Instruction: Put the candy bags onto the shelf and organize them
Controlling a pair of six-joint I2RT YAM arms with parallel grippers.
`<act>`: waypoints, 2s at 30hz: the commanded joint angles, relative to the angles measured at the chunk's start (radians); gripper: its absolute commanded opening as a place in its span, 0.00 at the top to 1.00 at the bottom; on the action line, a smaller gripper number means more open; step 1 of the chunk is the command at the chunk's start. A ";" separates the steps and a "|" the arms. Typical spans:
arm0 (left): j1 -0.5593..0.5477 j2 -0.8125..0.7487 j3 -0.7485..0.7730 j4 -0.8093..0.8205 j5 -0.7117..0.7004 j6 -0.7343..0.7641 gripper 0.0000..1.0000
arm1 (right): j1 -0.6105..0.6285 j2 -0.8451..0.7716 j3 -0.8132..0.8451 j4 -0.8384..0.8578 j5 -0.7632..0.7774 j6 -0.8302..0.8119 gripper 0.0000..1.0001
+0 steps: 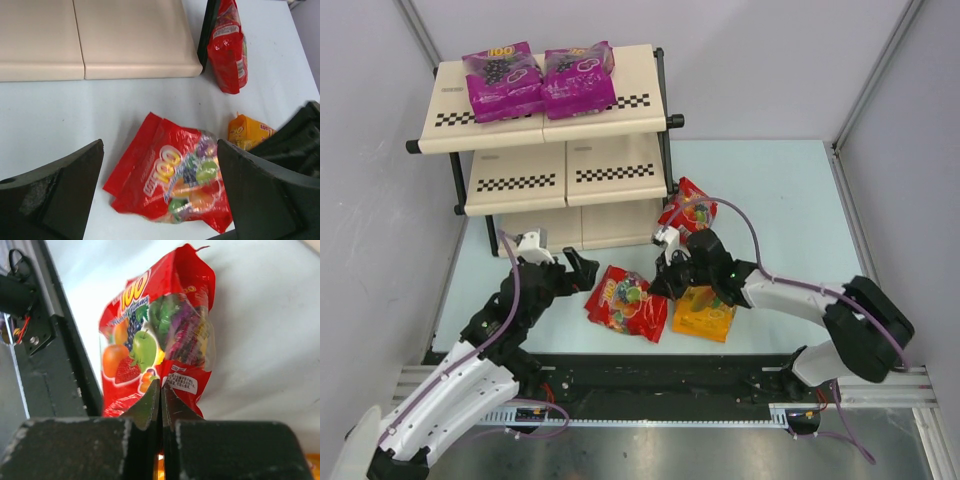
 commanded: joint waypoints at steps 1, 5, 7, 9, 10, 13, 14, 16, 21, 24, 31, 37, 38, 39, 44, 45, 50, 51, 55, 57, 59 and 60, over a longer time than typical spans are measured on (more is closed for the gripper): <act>-0.005 -0.035 -0.020 0.004 -0.038 -0.038 0.00 | 0.120 -0.135 -0.005 -0.082 0.138 -0.061 1.00; -0.005 -0.058 -0.020 -0.011 -0.062 -0.053 0.00 | 0.185 -0.208 -0.058 -0.079 0.281 -0.067 1.00; -0.005 -0.073 -0.019 -0.019 -0.073 -0.055 0.00 | 0.193 -0.253 -0.078 -0.062 0.301 -0.044 1.00; -0.005 -0.087 -0.017 -0.034 -0.093 -0.065 0.00 | 0.202 -0.292 -0.097 -0.045 0.333 -0.028 1.00; -0.005 -0.107 -0.020 -0.039 -0.099 -0.072 0.00 | 0.202 -0.303 -0.098 -0.042 0.345 -0.015 1.00; -0.005 -0.135 -0.042 -0.042 -0.110 -0.095 0.01 | 0.206 -0.334 -0.100 -0.019 0.402 0.012 1.00; -0.005 -0.147 -0.048 -0.033 -0.104 -0.105 0.01 | 0.206 -0.342 -0.098 -0.010 0.434 0.044 1.00; -0.005 -0.153 -0.069 -0.024 -0.075 -0.122 0.01 | 0.209 -0.348 -0.100 0.012 0.486 0.100 1.00; -0.005 -0.158 -0.131 0.007 -0.013 -0.199 0.01 | 0.298 -0.331 -0.112 0.050 0.784 0.317 1.00; -0.005 -0.171 -0.165 0.016 0.001 -0.233 0.01 | 0.410 -0.293 -0.114 0.018 1.049 0.524 1.00; -0.005 -0.181 -0.157 -0.065 -0.022 -0.240 0.01 | 0.605 -0.092 -0.080 -0.100 1.236 0.967 1.00; -0.005 -0.187 -0.165 -0.128 -0.009 -0.269 0.01 | 0.699 0.000 -0.006 -0.131 1.276 1.001 0.45; -0.005 -0.187 -0.169 -0.129 -0.002 -0.274 0.01 | 0.708 -0.009 -0.008 -0.126 1.286 0.982 0.41; -0.005 -0.184 -0.180 -0.123 0.022 -0.276 0.02 | 0.713 -0.038 -0.008 -0.141 1.298 0.959 0.35; -0.086 -0.155 -0.192 -0.146 -0.002 -0.315 0.03 | 0.714 -0.139 -0.017 -0.177 1.376 0.818 0.26; -0.110 -0.158 -0.191 -0.154 -0.042 -0.337 0.03 | 0.707 -0.151 -0.028 -0.163 1.364 0.795 0.26; -0.254 -0.145 -0.197 -0.168 -0.102 -0.407 0.03 | 0.677 -0.187 -0.040 -0.206 1.349 0.778 0.28; -0.282 -0.129 -0.200 -0.168 -0.113 -0.435 0.03 | 0.674 -0.196 -0.042 -0.227 1.359 0.787 0.28; -0.426 -0.098 -0.201 -0.200 -0.196 -0.536 0.03 | 0.654 -0.271 -0.068 -0.252 1.379 0.783 0.28; -0.508 -0.081 -0.203 -0.206 -0.240 -0.599 0.03 | 0.644 -0.317 -0.083 -0.270 1.388 0.779 0.28; -0.576 -0.044 -0.206 -0.200 -0.283 -0.640 0.03 | 0.630 -0.355 -0.095 -0.284 1.395 0.779 0.28; -0.597 -0.027 -0.211 -0.188 -0.294 -0.674 0.03 | 0.625 -0.372 -0.100 -0.296 1.398 0.779 0.28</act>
